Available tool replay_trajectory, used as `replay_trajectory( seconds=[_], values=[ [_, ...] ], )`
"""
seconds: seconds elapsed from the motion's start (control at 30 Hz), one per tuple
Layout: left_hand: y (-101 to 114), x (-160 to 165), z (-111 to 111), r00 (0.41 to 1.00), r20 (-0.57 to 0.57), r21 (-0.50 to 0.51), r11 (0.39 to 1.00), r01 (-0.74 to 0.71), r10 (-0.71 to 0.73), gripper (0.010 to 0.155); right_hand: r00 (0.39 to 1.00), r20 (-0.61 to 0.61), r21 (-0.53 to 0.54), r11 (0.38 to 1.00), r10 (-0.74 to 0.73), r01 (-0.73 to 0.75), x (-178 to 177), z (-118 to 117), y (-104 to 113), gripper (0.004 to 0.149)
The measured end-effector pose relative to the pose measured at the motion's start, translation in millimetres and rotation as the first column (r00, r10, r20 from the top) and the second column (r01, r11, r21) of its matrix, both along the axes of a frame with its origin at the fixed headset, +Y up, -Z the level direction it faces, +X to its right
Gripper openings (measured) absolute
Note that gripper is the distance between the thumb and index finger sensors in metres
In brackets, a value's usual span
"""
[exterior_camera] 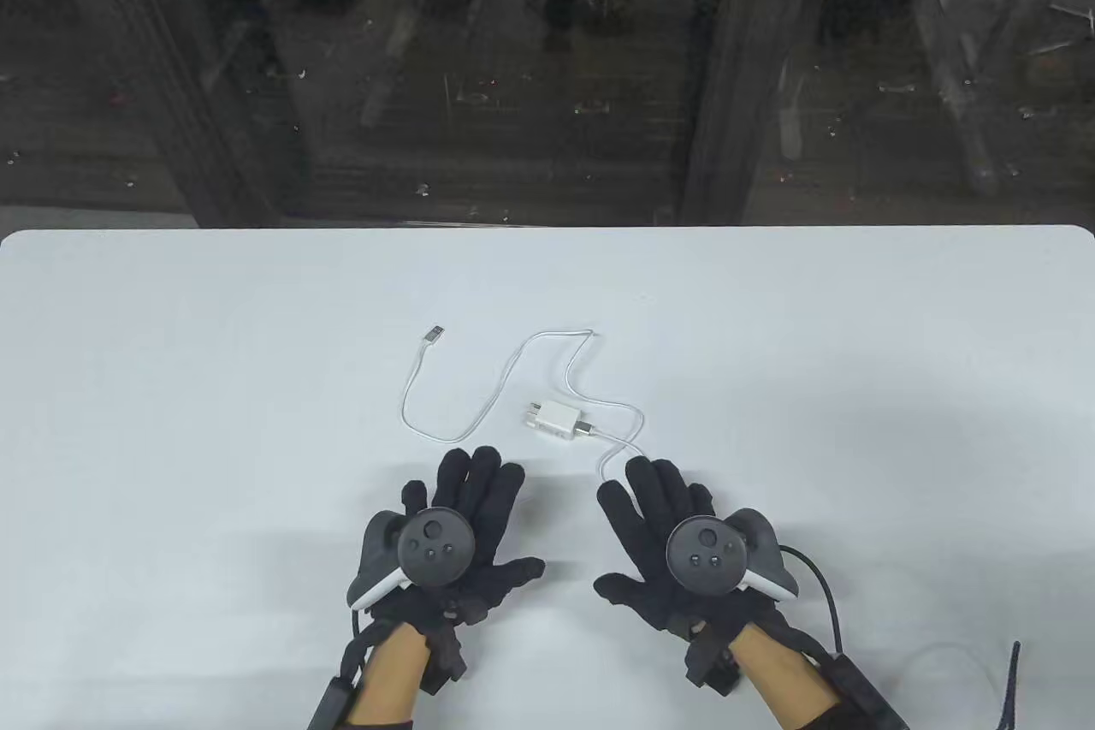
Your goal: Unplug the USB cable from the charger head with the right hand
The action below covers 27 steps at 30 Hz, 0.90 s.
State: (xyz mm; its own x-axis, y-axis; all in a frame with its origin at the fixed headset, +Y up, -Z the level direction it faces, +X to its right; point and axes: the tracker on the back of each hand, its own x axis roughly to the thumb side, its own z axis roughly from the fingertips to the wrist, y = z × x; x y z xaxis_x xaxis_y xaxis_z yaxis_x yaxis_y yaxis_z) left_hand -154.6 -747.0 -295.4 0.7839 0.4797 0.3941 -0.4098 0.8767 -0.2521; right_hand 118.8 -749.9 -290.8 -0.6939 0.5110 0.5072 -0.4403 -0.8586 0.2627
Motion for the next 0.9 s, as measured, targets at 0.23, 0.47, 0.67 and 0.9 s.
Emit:
replay_trajectory(
  seconds=[0.23, 0.47, 0.67, 0.9],
  values=[
    [-8, 6, -4, 1.0, 0.022, -0.049, 0.999, 0.019, -0.018, 0.091, 1.0, 0.01, -0.031, 0.999, 0.029, -0.029, -2, -1, -4, 0.086],
    [-16, 8, -7, 0.998, 0.012, -0.097, 0.994, 0.057, -0.056, 0.088, 0.999, 0.031, -0.06, 0.998, 0.029, -0.027, 0, -4, -6, 0.083],
    [-15, 12, -4, 0.998, 0.013, -0.08, 0.995, 0.062, -0.062, 0.087, 0.999, 0.026, -0.094, 0.995, 0.041, -0.038, 0, -5, -8, 0.082],
    [-14, 11, -3, 0.999, 0.001, -0.077, 0.996, 0.039, -0.039, 0.087, 0.999, 0.014, -0.095, 0.994, 0.047, -0.045, -3, -3, -9, 0.081]
  ],
)
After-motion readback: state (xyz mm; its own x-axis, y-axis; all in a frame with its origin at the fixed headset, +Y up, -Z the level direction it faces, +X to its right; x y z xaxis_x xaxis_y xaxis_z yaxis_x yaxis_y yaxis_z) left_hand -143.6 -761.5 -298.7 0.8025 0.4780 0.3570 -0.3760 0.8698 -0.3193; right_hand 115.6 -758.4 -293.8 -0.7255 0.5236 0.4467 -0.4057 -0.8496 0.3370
